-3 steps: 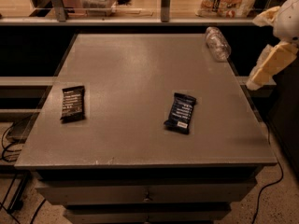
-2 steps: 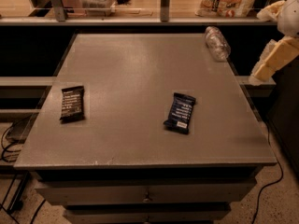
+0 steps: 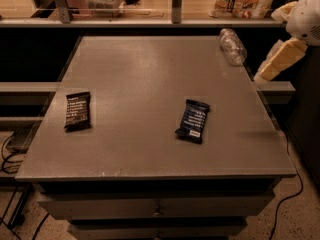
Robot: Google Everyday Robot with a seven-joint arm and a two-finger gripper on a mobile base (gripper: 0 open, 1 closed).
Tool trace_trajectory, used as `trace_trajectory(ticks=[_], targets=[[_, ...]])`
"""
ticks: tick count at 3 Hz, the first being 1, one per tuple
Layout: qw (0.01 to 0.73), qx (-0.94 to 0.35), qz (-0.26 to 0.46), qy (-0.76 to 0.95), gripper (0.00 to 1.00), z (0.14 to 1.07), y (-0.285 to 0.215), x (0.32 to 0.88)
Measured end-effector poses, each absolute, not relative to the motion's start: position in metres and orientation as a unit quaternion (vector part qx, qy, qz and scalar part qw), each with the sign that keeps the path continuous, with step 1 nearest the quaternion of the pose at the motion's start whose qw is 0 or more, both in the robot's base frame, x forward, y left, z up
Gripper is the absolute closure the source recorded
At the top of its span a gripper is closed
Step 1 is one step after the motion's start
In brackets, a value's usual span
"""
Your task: Move water bottle near rxbar chocolate
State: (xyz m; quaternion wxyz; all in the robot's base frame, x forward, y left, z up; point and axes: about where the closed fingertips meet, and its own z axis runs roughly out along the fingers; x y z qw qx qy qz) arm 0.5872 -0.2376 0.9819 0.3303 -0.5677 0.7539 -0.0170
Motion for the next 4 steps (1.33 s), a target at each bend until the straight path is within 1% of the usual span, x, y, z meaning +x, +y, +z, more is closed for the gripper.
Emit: trace_trajectory(ticks=[3, 4], targets=[[0.398, -0.458, -0.02, 0.795, 0.0, 0.948, -0.269, 0.676], [0.398, -0.458, -0.02, 0.795, 0.0, 0.948, -0.269, 0.676]])
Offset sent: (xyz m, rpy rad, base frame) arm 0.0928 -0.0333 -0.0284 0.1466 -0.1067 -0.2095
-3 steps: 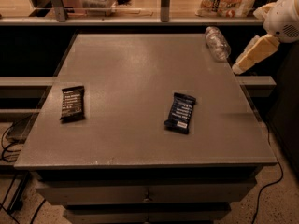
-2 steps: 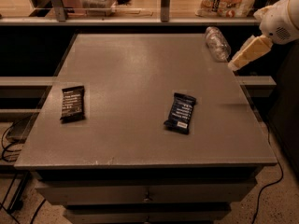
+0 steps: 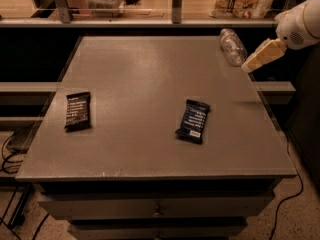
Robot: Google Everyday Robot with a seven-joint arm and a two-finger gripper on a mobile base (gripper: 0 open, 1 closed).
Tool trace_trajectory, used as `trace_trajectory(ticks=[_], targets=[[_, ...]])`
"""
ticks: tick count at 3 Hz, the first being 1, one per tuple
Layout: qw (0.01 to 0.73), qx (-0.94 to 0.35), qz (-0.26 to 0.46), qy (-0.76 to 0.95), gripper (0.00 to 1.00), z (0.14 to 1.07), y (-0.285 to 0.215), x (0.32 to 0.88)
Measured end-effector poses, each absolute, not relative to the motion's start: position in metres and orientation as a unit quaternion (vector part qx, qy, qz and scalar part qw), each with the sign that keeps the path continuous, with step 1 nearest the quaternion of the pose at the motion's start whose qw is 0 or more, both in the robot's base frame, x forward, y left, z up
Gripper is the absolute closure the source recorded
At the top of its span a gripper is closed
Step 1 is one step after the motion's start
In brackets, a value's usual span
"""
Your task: Move water bottle near rxbar chocolate
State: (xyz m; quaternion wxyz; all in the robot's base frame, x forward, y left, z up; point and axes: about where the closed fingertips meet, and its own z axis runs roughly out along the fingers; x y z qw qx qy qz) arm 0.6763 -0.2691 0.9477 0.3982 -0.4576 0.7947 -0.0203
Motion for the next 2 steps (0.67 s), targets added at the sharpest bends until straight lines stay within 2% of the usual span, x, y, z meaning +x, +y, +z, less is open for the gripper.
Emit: trace_trajectory(ticks=[2], targets=[[0.417, -0.417, -0.003, 0.807, 0.0, 0.93, -0.267, 0.704]])
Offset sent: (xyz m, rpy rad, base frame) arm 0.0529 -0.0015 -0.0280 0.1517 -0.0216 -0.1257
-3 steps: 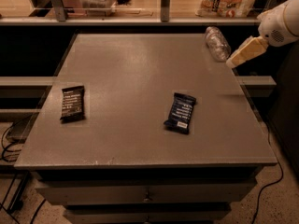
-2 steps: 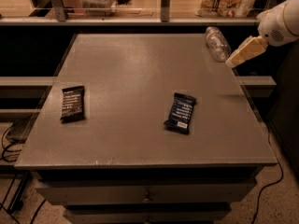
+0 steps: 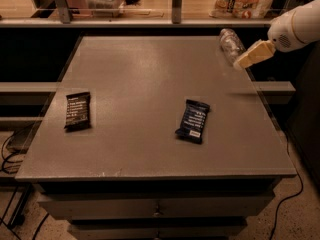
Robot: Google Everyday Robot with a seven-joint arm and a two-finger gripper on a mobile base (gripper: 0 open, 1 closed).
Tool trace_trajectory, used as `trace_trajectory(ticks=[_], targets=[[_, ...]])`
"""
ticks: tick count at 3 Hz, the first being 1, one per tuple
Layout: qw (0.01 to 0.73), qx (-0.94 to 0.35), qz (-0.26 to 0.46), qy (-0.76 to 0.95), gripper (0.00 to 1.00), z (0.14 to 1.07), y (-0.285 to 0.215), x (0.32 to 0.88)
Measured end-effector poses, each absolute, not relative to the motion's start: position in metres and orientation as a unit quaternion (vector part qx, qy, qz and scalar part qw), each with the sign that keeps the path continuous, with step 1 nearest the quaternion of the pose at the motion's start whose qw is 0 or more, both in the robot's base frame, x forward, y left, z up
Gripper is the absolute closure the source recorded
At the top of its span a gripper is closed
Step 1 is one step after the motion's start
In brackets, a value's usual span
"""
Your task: Move water bottle near rxbar chocolate
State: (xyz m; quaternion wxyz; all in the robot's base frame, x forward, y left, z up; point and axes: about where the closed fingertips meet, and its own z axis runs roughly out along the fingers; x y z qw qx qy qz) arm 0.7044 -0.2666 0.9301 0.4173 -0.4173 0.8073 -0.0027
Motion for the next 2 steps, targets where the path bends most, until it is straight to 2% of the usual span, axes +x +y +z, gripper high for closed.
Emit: trace_trajectory(ticks=[2], targets=[[0.425, -0.379, 0.036, 0.821, 0.0, 0.895, -0.258, 0.746]])
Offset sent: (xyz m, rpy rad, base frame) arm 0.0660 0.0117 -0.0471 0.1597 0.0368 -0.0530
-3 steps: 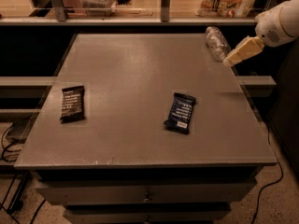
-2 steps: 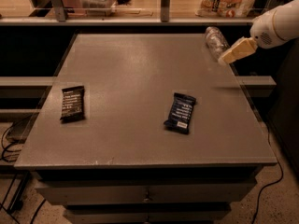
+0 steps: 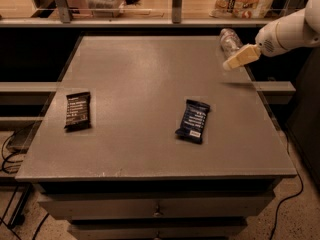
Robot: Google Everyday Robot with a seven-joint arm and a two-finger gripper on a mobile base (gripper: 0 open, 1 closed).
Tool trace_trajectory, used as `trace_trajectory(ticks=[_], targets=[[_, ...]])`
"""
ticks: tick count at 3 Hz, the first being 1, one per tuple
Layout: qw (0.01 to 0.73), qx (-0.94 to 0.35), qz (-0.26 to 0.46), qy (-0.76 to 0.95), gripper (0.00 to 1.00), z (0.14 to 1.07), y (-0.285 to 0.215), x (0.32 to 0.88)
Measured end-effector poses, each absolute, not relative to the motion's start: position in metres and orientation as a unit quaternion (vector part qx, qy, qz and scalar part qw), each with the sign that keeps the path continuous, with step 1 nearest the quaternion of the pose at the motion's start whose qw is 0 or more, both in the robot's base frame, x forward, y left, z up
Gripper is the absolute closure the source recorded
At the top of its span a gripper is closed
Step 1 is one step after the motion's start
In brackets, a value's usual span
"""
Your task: Move water bottle near rxbar chocolate
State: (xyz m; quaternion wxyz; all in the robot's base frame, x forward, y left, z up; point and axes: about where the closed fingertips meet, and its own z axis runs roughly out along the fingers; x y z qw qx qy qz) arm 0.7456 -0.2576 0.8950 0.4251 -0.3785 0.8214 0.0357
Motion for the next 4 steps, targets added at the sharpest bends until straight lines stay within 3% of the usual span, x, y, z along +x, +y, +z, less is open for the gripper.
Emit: trace_trajectory(ticks=[1, 2, 4], targets=[[0.432, -0.37, 0.058, 0.821, 0.0, 0.884, -0.25, 0.764], [0.437, -0.361, 0.078, 0.82, 0.17, 0.876, -0.245, 0.781], [0.436, -0.357, 0.095, 0.821, 0.64, 0.863, -0.238, 0.801]])
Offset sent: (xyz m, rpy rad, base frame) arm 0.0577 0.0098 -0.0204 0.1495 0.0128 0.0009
